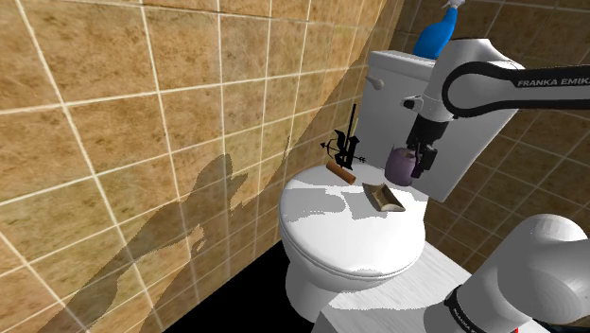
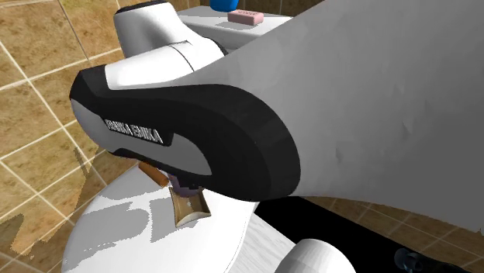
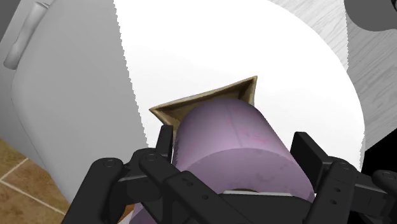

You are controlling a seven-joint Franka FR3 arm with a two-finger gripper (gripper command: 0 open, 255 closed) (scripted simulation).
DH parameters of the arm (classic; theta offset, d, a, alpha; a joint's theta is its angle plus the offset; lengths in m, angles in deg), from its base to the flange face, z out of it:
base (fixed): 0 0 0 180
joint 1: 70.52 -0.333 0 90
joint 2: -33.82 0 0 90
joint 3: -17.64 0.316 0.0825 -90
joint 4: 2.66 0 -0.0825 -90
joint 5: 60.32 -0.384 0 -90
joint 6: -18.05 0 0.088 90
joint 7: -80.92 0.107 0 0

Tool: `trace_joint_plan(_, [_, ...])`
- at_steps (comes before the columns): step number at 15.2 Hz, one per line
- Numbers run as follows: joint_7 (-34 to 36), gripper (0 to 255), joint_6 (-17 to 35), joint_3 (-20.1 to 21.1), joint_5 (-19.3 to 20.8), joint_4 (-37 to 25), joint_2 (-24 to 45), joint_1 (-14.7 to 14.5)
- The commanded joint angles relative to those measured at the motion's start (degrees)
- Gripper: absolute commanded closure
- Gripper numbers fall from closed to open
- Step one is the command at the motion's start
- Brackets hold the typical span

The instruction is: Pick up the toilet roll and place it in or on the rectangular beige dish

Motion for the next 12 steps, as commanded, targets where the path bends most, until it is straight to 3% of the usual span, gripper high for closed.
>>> trace_joint_plan(1, [1.1,255,1.0,0.7,-0.4,1.1,0.0,-0.4])
trace_joint_plan(12, [1.6,255,10.7,-0.9,1.0,7.7,3.1,0.0])
